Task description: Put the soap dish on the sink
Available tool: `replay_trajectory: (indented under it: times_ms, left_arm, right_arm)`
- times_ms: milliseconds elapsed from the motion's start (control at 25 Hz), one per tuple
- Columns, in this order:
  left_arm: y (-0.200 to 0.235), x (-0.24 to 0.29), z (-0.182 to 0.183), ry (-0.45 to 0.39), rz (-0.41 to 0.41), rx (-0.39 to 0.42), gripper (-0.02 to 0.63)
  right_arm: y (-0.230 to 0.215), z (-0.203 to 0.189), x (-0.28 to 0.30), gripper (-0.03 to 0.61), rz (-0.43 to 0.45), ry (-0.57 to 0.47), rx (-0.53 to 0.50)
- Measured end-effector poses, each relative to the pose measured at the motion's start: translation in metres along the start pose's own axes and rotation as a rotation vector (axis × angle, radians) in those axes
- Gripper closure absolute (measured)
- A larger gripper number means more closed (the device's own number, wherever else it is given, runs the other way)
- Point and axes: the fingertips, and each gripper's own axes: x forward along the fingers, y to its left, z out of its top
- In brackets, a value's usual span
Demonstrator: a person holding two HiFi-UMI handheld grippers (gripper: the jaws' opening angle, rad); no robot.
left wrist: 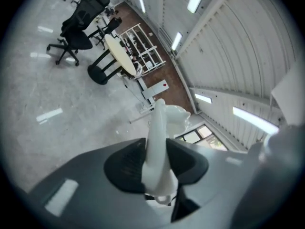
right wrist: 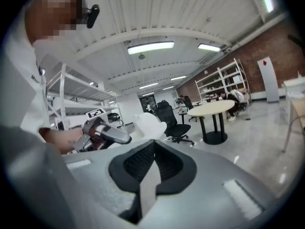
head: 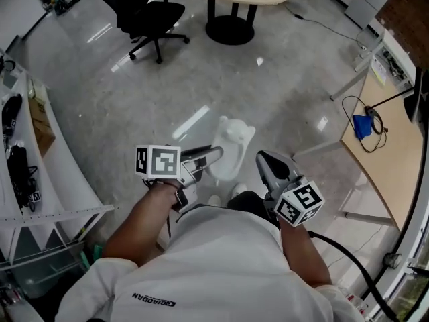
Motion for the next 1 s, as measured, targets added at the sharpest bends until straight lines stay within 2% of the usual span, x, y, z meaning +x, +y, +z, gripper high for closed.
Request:
replay_trajectory:
  times_ms: [80, 160, 280, 400, 720, 840, 1000]
  left_arm:
    - [0.008, 0.015, 0.018, -0.007, -0.019, -0.065, 0.472]
    - [0.018, 0.026, 0.034, -0.022, -0.006, -0.093, 0.472]
    - [0.034, 0.040, 0.061, -0.031, 0.034, -0.091, 0.472]
    - [0.044, 0.060, 0.101, -0.049, 0.059, -0.079, 0.474]
    - [0.054, 0.117, 0.219, -0.090, 0.066, -0.087, 0.472]
    - [0.061, 0.133, 0.256, -0.112, 0.073, -0.086, 0.474]
    - [0.075, 0.140, 0.295, -0.134, 0.091, -0.101, 0.474]
  right_arm:
    - [-0.015, 0.007, 0.021, 0.577, 0.037, -0.006, 0.088]
    - [-0.038, 0.013, 0.034, 0.577, 0.021, 0.000, 0.081]
    - [-0.073, 0.024, 0.053, 0.577, -0.001, -0.002, 0.062]
    - [-0.105, 0.039, 0.085, 0.577, 0.020, -0.009, 0.053]
    - [-0.190, 0.096, 0.172, 0.577, 0.099, -0.017, 0.018]
    - [-0.218, 0.112, 0.196, 0.577, 0.103, -0.008, -0.011]
    - [-0.240, 0.126, 0.224, 0.577, 0.104, 0.000, 0.003]
